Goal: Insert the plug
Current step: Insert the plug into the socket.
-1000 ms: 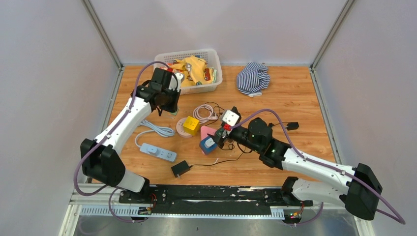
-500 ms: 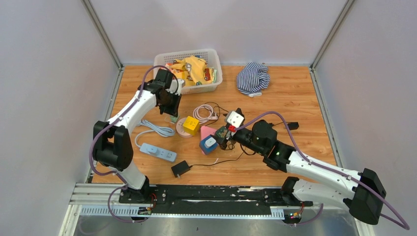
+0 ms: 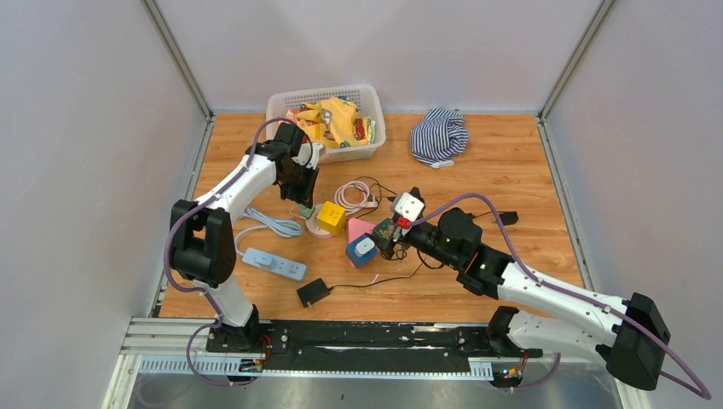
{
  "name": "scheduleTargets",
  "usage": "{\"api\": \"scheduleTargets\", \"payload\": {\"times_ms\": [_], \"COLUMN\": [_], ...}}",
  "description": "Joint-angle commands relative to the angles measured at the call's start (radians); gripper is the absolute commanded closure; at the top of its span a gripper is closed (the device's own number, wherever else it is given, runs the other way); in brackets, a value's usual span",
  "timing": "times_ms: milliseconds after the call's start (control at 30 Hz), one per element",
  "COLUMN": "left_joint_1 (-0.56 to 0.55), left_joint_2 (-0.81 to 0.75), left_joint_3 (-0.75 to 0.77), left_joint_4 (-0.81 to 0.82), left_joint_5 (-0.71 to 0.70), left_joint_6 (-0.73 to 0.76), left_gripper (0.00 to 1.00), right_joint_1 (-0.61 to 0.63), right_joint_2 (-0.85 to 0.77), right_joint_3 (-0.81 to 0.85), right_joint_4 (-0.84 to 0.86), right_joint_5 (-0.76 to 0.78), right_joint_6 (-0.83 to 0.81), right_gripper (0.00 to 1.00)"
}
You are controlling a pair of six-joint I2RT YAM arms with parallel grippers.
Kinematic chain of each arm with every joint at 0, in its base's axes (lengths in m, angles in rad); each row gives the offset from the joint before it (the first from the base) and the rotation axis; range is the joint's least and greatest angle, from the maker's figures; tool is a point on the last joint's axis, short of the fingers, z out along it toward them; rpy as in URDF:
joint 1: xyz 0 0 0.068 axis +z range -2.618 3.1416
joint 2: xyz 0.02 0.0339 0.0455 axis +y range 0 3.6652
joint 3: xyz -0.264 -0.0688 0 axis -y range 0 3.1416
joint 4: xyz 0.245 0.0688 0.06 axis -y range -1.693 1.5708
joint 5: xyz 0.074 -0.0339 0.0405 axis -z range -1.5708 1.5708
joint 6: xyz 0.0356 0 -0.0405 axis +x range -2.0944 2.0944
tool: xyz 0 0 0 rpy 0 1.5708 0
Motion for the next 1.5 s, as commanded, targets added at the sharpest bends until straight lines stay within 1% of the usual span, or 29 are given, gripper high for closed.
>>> {"api": "scheduleTargets", "payload": {"times_ms": [0, 233, 567, 767, 1000, 1467], "left_joint_1": [0.001, 0.001, 0.000, -0.003, -0.008, -0.014], "left_joint_2": [0.020, 0.034, 0.069, 0.076, 0.047, 0.040], "left_joint_3": [0.001, -0.003, 0.017, 0.025, 0.034, 0.037], "left_joint_4": [-0.003, -0.003, -0.001, -0.001, 0.002, 0.009], "left_joint_5": [0.044, 0.082, 0.088, 0.068, 0.036, 0.029], "left_joint_6": [0.013, 0.010, 0.012, 0.011, 0.004, -0.008], "left_gripper": [1.00, 1.00, 1.00, 1.00, 1.00, 1.00], "right_joint_1": [0.001, 0.002, 0.002, 0.002, 0.002, 0.002], "right_joint_2": [-0.018, -0.021, -0.031, -0.041, -0.041, -0.028], "right_joint_3": [-0.015, -0.020, -0.026, -0.034, -0.037, -0.033], "right_joint_4": [0.002, 0.002, 0.002, 0.003, 0.002, 0.007], "right_joint_5": [0.012, 0.014, 0.015, 0.017, 0.017, 0.014], "right_joint_6": [0.001, -0.001, -0.003, -0.004, -0.005, -0.004], "right_gripper": [0.00, 0.00, 0.00, 0.00, 0.00, 0.00]}}
